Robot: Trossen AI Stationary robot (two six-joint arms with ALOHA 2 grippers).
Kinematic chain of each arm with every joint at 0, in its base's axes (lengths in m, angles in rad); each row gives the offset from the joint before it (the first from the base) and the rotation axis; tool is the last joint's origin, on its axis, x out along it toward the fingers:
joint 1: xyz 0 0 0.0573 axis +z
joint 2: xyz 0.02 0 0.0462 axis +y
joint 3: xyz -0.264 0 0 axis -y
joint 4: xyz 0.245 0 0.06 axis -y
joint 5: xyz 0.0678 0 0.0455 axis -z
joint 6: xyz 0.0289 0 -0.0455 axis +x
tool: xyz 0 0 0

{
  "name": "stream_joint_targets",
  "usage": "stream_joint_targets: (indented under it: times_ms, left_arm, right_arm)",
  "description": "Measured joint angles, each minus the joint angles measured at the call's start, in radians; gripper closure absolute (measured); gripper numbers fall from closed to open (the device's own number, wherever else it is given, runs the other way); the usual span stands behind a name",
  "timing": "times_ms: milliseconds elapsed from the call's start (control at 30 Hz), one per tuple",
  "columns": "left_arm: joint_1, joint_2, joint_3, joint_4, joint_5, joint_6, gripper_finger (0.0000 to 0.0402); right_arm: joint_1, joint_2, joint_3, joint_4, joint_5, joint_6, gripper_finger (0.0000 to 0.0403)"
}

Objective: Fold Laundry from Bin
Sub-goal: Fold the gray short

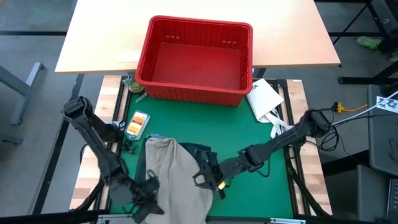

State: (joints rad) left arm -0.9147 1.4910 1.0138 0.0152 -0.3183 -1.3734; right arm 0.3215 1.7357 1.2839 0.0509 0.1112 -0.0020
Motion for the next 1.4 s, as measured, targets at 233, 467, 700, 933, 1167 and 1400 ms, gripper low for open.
stream_joint_targets:
  times_ms: [233,467,700,933,1167,1400]
  left_arm:
    - [0.195,0.000,0.000,0.198,0.159,0.278,0.0399]
    - [0.394,0.000,0.000,0.211,0.279,0.428,0.0399]
    - [0.566,0.000,0.000,0.235,0.374,0.469,0.0399]
    - [0.732,0.000,0.000,0.377,0.417,0.608,0.0399]
    - [0.876,0.023,0.000,0.426,0.352,0.840,0.0399]
    - [0.924,0.165,0.000,0.659,0.336,0.887,0.0399]
  right_arm:
    - [0.000,-0.113,0.000,-0.005,0.000,-0.020,0.0256]
    - [0.045,-0.190,0.000,-0.008,0.007,-0.034,0.0256]
    - [0.117,-0.224,0.000,-0.043,0.077,-0.068,0.0256]
    - [0.175,-0.287,0.000,-0.120,0.275,-0.094,0.0256]
    - [0.190,-0.314,0.000,-0.135,0.407,-0.178,0.0256]
    - [0.183,-0.314,0.000,-0.210,0.538,-0.191,0.0256]
